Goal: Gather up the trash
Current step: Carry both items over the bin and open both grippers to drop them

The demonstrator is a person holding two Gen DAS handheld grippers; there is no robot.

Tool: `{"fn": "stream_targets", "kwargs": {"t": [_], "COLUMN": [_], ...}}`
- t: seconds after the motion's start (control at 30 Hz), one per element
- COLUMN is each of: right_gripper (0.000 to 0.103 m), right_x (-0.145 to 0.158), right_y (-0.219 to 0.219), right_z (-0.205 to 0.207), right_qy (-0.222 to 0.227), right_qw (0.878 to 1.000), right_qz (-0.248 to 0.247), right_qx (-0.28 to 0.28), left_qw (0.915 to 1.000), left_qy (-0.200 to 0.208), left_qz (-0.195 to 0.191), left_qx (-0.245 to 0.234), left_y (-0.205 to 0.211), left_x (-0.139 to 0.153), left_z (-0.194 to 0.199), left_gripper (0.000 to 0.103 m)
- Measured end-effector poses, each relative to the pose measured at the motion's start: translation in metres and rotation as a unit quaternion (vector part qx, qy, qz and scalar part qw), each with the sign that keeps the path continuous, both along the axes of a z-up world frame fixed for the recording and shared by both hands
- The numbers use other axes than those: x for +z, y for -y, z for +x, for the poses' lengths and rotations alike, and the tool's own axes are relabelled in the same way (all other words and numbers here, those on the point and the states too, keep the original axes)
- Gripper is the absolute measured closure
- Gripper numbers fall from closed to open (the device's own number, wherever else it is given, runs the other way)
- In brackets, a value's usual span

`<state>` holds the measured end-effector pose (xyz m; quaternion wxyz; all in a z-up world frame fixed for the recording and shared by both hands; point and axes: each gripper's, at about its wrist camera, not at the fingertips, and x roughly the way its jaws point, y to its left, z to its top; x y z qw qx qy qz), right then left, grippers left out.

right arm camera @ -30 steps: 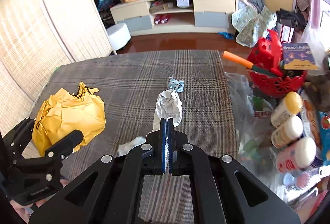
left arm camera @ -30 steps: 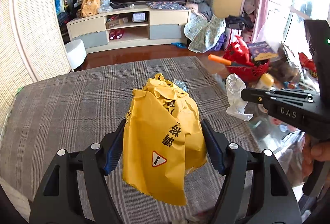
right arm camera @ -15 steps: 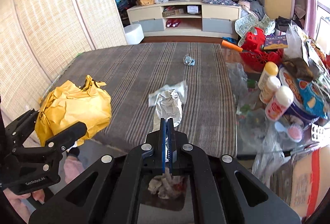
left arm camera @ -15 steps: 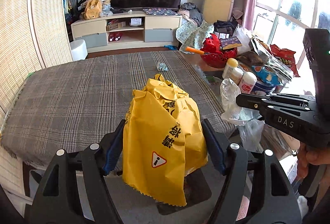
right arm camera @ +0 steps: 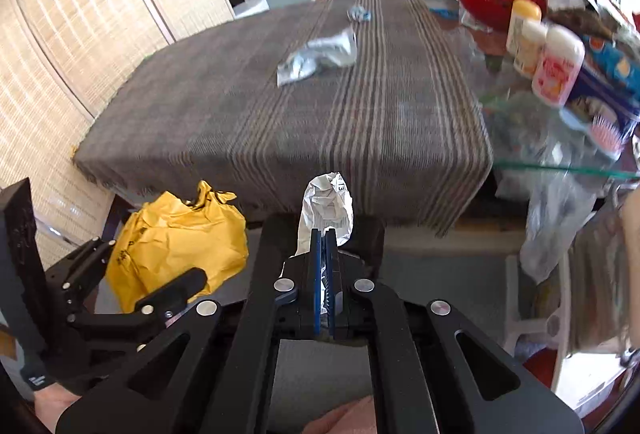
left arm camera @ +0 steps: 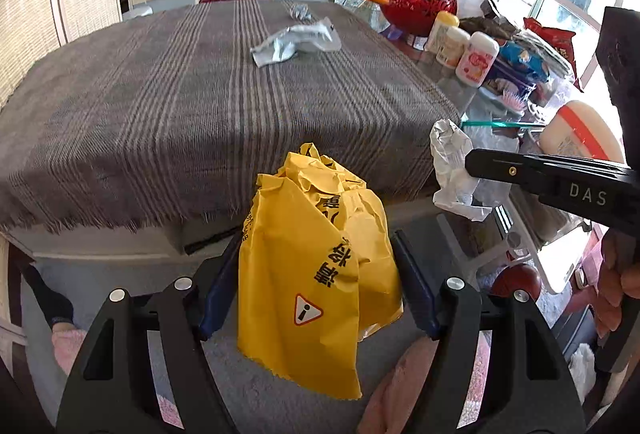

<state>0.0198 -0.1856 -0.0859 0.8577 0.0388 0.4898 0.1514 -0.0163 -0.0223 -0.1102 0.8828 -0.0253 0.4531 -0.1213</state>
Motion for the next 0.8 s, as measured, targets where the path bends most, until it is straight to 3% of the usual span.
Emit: {"fn": "stream_targets", "kwargs": {"t": [0.1, 0.23, 0.4, 0.8], "right_gripper": [0.099, 0.099, 0.099, 0.099], "right_x": [-0.032, -0.076, -0.108, -0.151], "right_y": [-0.006, -0.012, -0.014, -0.019], "right_z": [-0.002, 0.0, 0.012, 0.04], "right_qy": [-0.019, -0.05, -0.077, -0.12], "right_qw": [1.0, 0.999, 0.997, 0.993], "right_qz": [-0.014, -0.021, -0.016, 0.0], "right_qx": [0.0, -0.004, -0.01, -0.019], "left_qw": [0.9997, 0.9978, 0.9942, 0.9875], "left_qy": [-0.02, -0.065, -0.106, -0.156], "left_qz": [0.011, -0.005, -0.008, -0.008], "left_qx": [-0.004, -0.016, -0.015, -0.019], "left_y": [0.003, 0.004, 0.001, 0.002], "left_x": [-0.032, -0.076, -0.117, -0.156], "left_z": [-0.001, 0.005, 0.022, 0.055], "left_gripper": [0.035, 0.035, 0.035, 0.032]}}
